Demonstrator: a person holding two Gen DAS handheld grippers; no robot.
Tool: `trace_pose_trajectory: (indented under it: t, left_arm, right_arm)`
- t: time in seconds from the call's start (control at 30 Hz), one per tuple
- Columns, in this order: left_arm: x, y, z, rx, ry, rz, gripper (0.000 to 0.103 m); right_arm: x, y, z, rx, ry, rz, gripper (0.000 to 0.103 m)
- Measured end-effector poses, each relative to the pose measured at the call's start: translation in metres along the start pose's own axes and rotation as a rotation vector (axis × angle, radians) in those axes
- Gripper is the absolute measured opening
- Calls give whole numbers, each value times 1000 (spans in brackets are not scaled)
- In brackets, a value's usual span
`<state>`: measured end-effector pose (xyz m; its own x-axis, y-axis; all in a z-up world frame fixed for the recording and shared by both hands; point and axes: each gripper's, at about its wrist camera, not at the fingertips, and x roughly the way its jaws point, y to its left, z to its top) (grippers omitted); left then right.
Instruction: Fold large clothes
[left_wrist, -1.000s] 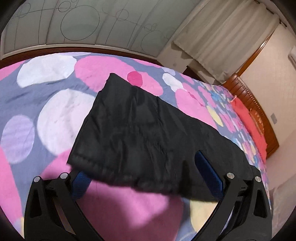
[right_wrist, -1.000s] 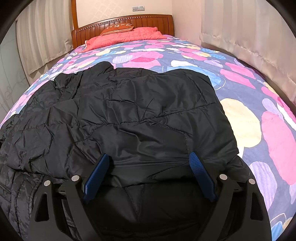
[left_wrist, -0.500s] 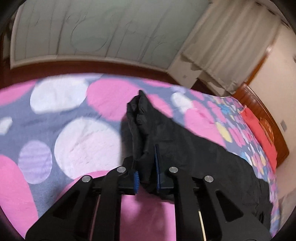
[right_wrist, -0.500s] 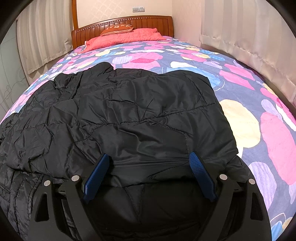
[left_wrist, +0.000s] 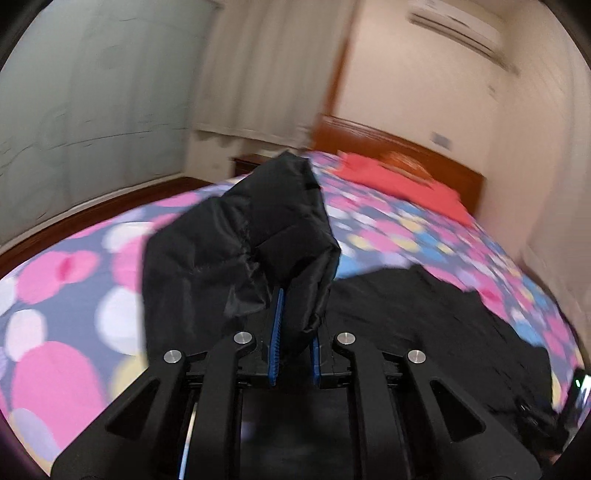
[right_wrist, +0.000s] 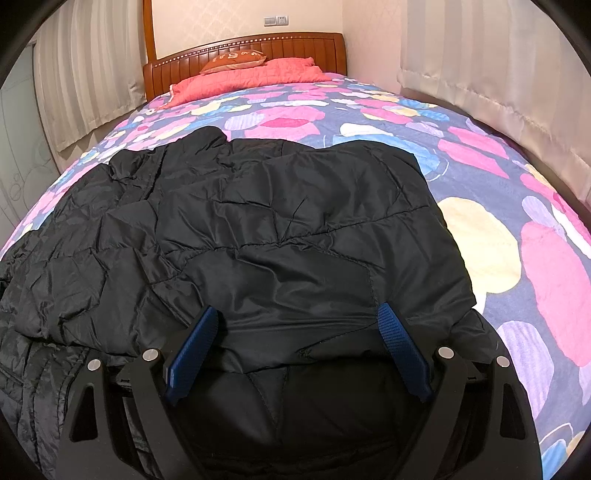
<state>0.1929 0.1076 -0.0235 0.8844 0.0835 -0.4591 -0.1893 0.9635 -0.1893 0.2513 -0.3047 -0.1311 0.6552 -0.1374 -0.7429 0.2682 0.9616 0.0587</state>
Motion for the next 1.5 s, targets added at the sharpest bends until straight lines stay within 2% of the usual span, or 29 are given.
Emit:
trace_pose_trajectory:
  t: [0.1, 0.23, 0.47, 0.5, 0.57, 0.6, 0.63, 0.73, 0.87, 0.93, 1.03, 1.13, 1.3, 1.4, 1.43, 1.47, 1.5]
  left_arm:
    - [6, -54, -10, 100, 22, -61, 12]
    - [24, -116, -31, 188, 96, -137, 12]
    - [53, -165, -78, 288, 214, -190, 13]
    - [56, -170, -84, 311, 231, -191, 18]
    - [57, -176, -90, 340, 241, -200, 44]
    - [53, -177, -90, 348, 231, -206, 66]
    - [46, -178, -89, 351, 202, -214, 73]
    - [23, -178, -85, 382, 149, -234, 75]
    - [4, -154, -74, 352, 138, -230, 75]
    - [-2, -129, -66, 319, 134, -194, 75]
    - [-3, -91, -57, 278, 130, -124, 75]
    - [3, -50, -50, 238, 128, -46, 75]
    - [11, 3, -44, 177, 143, 55, 75]
    - [16, 22, -42, 148, 150, 80, 75]
    - [17, 26, -42, 147, 152, 86, 75]
    - [18, 30, -42, 147, 154, 90, 75]
    - [21, 32, -41, 148, 157, 92, 75]
  right_arm:
    - [0, 1, -1, 2, -1, 0, 87]
    - [-1, 0, 0, 5, -3, 5, 87]
    - [-1, 0, 0, 11, -8, 13, 87]
    - [0, 1, 1, 11, -8, 13, 87]
    - [-1, 0, -1, 13, -9, 14, 87]
    - [-1, 1, -1, 14, -10, 14, 87]
    - [-1, 1, -1, 13, -10, 13, 87]
    - [-1, 1, -1, 13, -9, 11, 87]
    - [-5, 1, 0, 15, -12, 4, 87]
    - [-13, 5, 2, 25, -14, 16, 87]
    - [-31, 19, 8, 51, -31, 92, 87]
    - [-43, 52, 18, 20, -36, 178, 87]
    - [-32, 115, 30, -61, -5, 272, 87]
    - [-6, 149, 32, -77, 73, 317, 87]
    - [1, 155, 30, -81, 96, 326, 84]
    - [7, 162, 28, -96, 111, 328, 61]
    - [8, 167, 26, -112, 115, 331, 45]
